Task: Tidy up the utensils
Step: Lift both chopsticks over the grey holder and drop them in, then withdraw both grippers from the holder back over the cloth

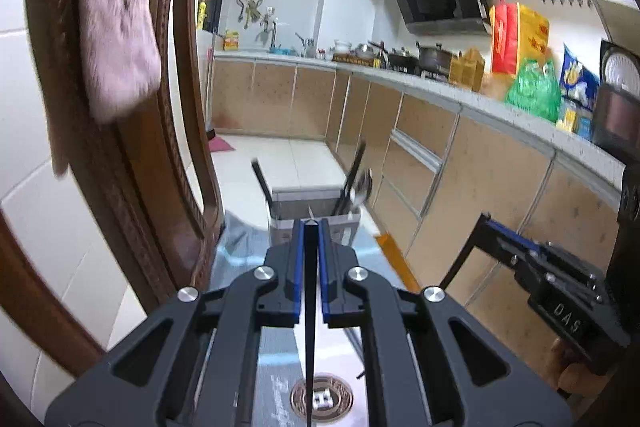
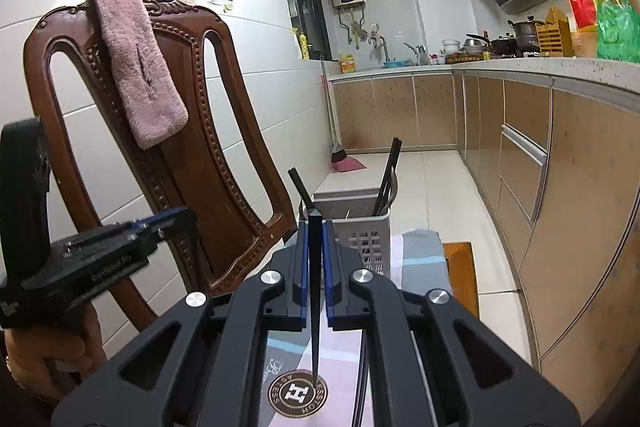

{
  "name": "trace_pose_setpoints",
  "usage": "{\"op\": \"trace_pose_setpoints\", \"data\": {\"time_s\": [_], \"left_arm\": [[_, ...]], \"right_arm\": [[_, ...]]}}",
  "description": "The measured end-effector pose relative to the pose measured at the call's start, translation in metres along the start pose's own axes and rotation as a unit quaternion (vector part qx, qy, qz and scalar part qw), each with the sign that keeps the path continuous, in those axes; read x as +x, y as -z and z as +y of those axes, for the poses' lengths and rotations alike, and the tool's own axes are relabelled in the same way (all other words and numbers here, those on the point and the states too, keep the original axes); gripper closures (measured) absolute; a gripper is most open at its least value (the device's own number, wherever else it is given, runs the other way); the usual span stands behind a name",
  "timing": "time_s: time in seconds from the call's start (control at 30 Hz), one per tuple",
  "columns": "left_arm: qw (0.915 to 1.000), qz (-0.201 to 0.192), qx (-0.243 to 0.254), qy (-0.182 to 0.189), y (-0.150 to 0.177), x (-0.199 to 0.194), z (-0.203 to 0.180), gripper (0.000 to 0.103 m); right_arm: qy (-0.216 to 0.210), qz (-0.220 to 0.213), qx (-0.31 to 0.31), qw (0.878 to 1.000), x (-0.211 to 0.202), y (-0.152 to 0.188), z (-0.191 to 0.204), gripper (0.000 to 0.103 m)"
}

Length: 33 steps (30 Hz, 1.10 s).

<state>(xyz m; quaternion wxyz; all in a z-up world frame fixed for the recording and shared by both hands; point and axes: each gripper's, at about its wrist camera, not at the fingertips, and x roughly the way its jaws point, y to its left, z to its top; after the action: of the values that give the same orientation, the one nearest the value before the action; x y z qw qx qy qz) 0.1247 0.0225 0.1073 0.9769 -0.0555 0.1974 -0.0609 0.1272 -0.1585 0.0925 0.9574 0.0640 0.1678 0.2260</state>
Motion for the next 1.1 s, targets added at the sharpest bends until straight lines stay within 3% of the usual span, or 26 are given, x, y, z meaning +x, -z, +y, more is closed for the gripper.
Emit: {"op": "trace_pose_setpoints", "data": {"time_s": [0.27,0.37,0.47,0.63,0.8,1.03,1.1], "left_arm": [[0.9950,-0.095,-0.023,0.022,-0.130,0.015,0.001,0.096],[0.9905,-0.130,-0.042,0.015,-0.166,0.036,0.008,0.096],[0.9873,-0.148,-0.059,-0.004,-0.178,0.070,0.017,0.096],[0.9861,-0.140,-0.084,-0.031,-0.153,0.140,0.035,0.096],[0.9880,-0.112,-0.100,-0.034,-0.102,0.194,0.044,0.096],[0.9927,-0.072,-0.084,-0.048,-0.041,0.232,0.042,0.095],[0.9940,-0.060,-0.079,-0.045,-0.031,0.234,0.041,0.088]], "right_arm": [[0.013,-0.047,-0.023,0.999,0.018,-0.106,-0.009,0.096],[0.028,-0.073,-0.031,0.996,0.033,-0.143,-0.012,0.096],[0.042,-0.084,-0.030,0.995,0.057,-0.158,-0.019,0.096],[0.055,-0.076,-0.012,0.996,0.116,-0.145,-0.041,0.096],[0.059,-0.040,0.010,0.997,0.174,-0.093,-0.061,0.096],[0.044,0.013,0.017,0.999,0.207,-0.041,-0.065,0.096],[0.039,0.022,0.022,0.999,0.205,-0.039,-0.066,0.095]]}}
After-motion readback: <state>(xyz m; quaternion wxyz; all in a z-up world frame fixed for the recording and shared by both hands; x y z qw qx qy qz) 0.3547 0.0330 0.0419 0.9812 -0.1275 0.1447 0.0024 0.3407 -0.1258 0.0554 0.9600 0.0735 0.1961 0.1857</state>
